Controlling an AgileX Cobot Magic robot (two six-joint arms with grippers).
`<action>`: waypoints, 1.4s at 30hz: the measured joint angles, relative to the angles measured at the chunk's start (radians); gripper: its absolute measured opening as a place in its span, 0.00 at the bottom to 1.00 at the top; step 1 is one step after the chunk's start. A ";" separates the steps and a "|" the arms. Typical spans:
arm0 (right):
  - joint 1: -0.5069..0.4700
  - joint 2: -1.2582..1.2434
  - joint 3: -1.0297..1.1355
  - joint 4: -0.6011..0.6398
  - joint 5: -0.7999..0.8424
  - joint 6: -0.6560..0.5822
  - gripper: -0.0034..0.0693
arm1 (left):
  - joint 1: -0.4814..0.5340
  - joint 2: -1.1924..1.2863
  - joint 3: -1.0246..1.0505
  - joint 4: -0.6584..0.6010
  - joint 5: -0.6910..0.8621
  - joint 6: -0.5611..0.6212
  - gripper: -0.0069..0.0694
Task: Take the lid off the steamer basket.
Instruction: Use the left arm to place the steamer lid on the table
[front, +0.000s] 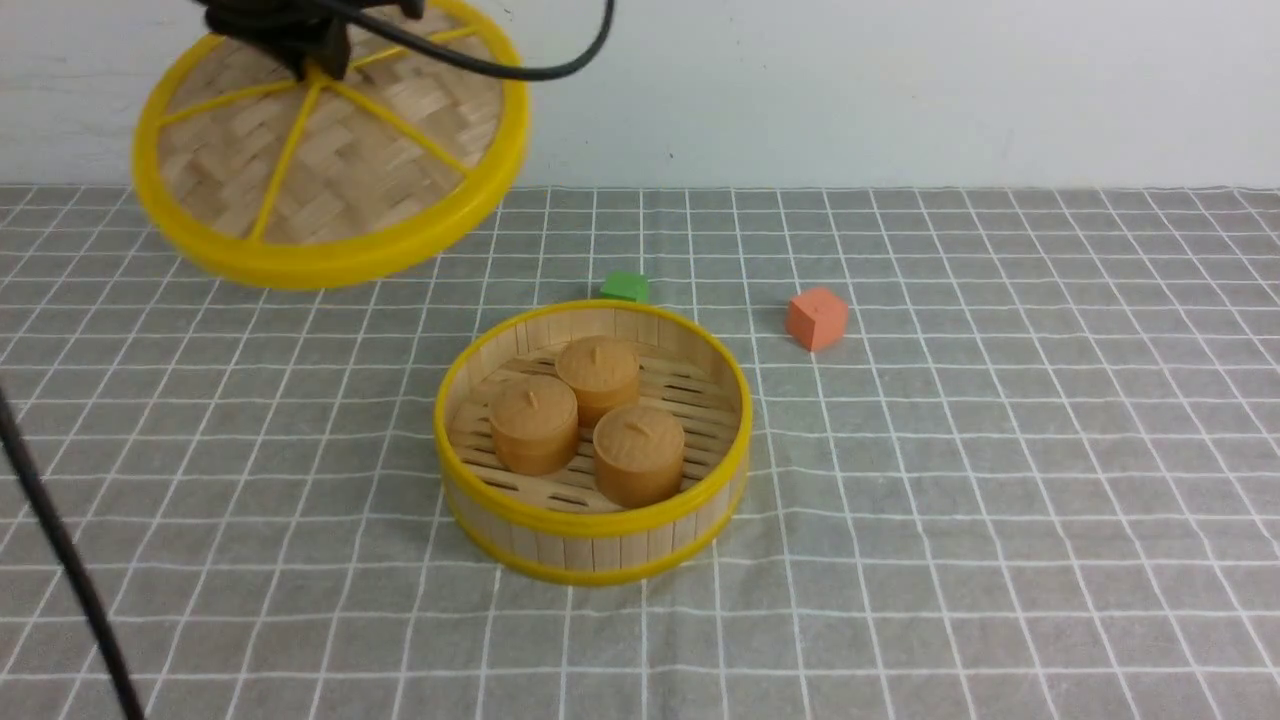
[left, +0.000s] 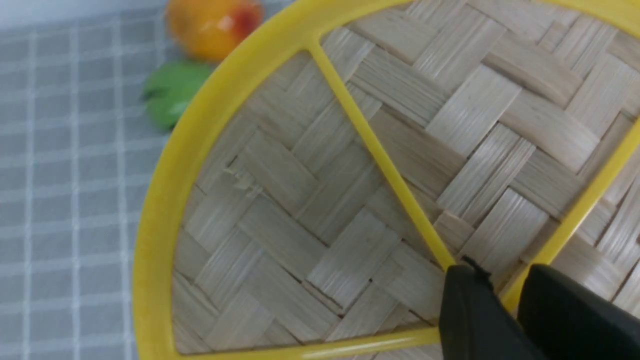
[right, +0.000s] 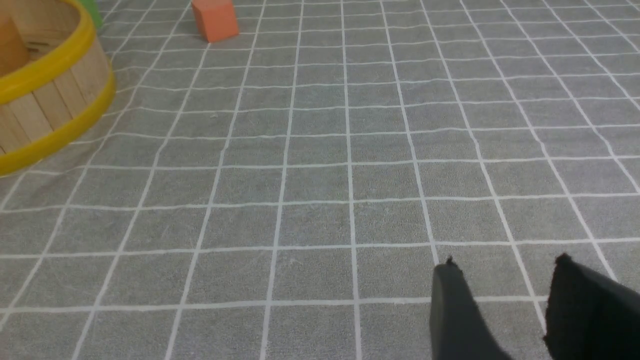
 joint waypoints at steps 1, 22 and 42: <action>0.000 0.000 0.000 0.000 0.000 0.000 0.38 | 0.031 -0.043 0.135 -0.001 0.000 -0.001 0.24; 0.000 0.000 0.000 0.000 0.000 0.000 0.38 | 0.102 0.052 0.724 0.085 -0.481 -0.137 0.24; 0.000 0.000 0.000 0.001 0.000 0.000 0.38 | 0.102 0.077 0.725 0.201 -0.509 -0.268 0.48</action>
